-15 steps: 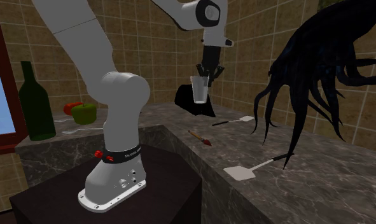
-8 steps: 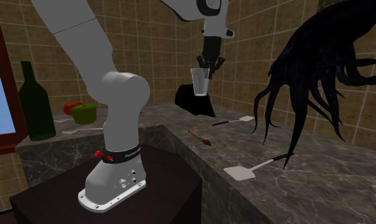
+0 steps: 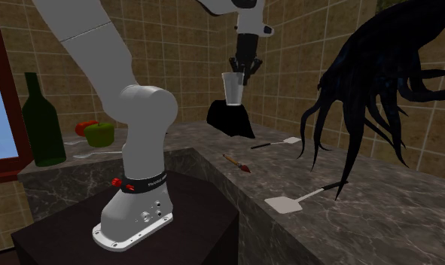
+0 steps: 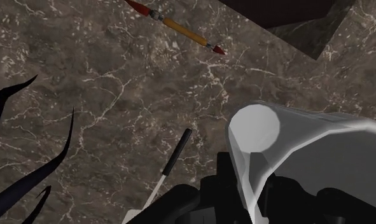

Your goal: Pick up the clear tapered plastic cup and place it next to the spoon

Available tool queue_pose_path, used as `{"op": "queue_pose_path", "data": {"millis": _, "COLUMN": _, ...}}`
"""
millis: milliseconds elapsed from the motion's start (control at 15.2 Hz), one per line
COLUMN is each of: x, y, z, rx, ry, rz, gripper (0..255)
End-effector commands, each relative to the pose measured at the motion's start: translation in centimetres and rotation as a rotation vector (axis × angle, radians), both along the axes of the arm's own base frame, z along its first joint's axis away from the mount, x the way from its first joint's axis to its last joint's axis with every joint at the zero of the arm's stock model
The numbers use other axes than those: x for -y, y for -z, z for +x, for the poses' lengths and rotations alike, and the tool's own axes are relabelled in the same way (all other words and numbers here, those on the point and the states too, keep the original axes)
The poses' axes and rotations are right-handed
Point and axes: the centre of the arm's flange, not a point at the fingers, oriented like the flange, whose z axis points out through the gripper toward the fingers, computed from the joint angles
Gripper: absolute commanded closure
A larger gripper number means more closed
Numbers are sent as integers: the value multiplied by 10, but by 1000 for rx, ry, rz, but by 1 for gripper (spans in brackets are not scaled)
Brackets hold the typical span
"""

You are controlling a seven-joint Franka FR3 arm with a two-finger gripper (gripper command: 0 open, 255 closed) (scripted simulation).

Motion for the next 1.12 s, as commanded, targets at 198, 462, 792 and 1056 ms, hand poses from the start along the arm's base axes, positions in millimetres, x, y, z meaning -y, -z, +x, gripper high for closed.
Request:
{"op": "queue_pose_path", "data": {"millis": 198, "x": -63, "y": -1, "z": -13, "rx": 0, "ry": 1, "rz": 0, "gripper": 255}}
{"op": "queue_pose_path", "data": {"millis": 462, "x": -114, "y": -1, "z": -24, "rx": 0, "ry": 1, "rz": 0, "gripper": 255}}
{"op": "queue_pose_path", "data": {"millis": 792, "x": -179, "y": -1, "z": -38, "rx": 0, "ry": 1, "rz": 0, "gripper": 255}}
{"op": "queue_pose_path", "data": {"millis": 1056, "x": -231, "y": -1, "z": -49, "rx": 0, "ry": 1, "rz": 0, "gripper": 255}}
